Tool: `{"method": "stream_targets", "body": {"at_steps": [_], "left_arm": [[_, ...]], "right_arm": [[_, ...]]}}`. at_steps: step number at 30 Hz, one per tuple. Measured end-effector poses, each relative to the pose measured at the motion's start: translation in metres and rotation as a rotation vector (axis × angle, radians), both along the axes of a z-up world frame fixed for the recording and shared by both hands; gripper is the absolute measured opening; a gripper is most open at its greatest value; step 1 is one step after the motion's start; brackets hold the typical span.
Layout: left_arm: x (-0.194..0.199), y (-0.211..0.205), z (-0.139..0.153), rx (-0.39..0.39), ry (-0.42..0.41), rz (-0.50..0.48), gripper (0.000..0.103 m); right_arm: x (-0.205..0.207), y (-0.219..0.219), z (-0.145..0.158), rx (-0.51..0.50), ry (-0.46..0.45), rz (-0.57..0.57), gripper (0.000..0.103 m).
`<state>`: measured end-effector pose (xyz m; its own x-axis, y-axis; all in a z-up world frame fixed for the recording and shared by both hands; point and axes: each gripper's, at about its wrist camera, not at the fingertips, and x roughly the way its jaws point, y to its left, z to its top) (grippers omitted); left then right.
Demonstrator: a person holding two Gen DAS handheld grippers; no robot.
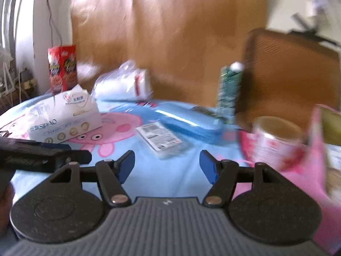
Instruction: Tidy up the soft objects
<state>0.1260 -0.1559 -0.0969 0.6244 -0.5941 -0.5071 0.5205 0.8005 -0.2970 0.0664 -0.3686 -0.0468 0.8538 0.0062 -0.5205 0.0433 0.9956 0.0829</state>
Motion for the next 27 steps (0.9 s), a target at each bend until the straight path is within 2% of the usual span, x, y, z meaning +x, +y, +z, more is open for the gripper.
{"method": "stream_targets", "body": {"at_steps": [3,5,7,8,9,10,11,13,17,22,24,27], "left_arm": [[0.000,0.005,0.001,-0.036,-0.002,-0.002,0.070],[0.000,0.009,0.002,-0.049,0.007,0.000,0.070],[0.000,0.007,0.001,-0.057,0.011,-0.002,0.070],[0.001,0.007,0.001,-0.060,0.012,-0.003,0.070],[0.001,0.007,0.001,-0.061,0.013,-0.005,0.070],[0.002,0.006,0.001,-0.061,0.014,-0.006,0.070],[0.002,0.007,0.000,-0.062,0.015,-0.008,0.073],[0.002,0.007,0.000,-0.063,0.014,-0.009,0.075],[0.001,0.008,0.000,-0.058,0.014,-0.004,0.078],[0.004,0.011,0.000,-0.065,0.034,0.011,0.080],[0.006,0.011,-0.001,-0.064,0.045,0.016,0.080],[0.006,0.011,-0.001,-0.057,0.050,0.018,0.081]], "right_arm": [[0.035,0.001,-0.009,-0.014,0.064,0.042,0.070],[0.057,0.001,-0.015,-0.028,0.120,0.083,0.078],[0.070,0.006,-0.023,-0.076,0.154,0.101,0.079],[0.069,0.005,-0.022,-0.061,0.147,0.105,0.072],[0.067,0.002,-0.021,-0.017,0.154,0.119,0.049],[0.062,0.000,-0.019,0.029,0.161,0.130,0.044],[0.057,0.000,-0.017,0.032,0.166,0.121,0.041],[0.041,0.006,-0.018,0.001,0.155,0.105,0.040],[-0.009,0.012,-0.016,0.041,0.129,0.123,0.040],[-0.068,0.028,-0.016,0.026,0.064,0.109,0.040],[-0.076,0.035,-0.020,0.025,0.049,0.119,0.040],[-0.075,0.028,-0.019,0.079,0.047,0.117,0.041]]}}
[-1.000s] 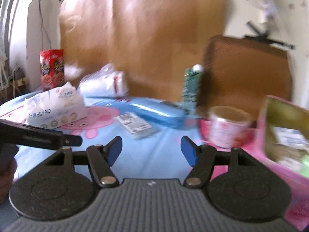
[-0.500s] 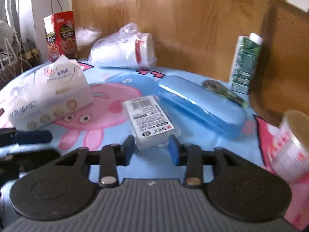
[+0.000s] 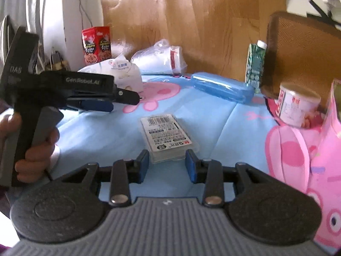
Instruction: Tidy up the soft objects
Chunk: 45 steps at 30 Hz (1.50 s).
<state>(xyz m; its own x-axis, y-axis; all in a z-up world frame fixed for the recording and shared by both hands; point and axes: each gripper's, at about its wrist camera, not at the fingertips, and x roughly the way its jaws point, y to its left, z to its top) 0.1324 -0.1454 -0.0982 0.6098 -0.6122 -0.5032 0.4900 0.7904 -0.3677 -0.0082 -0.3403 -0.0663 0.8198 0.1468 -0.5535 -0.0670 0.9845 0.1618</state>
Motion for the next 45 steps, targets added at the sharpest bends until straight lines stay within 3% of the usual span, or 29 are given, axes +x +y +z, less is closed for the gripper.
{"method": "stream_targets", "body": {"at_steps": [10,45], "left_arm": [[-0.0004,-0.0017,-0.0007,0.017,0.001,-0.001,0.082],[-0.0016,-0.0048,-0.0015,0.017,-0.002,-0.035,0.086]], "right_arm": [[-0.0003,-0.0071,-0.0002,0.077,-0.001,-0.001,0.041],[-0.0028,-0.0078,-0.0006,0.082,-0.002,-0.002,0.041]]}}
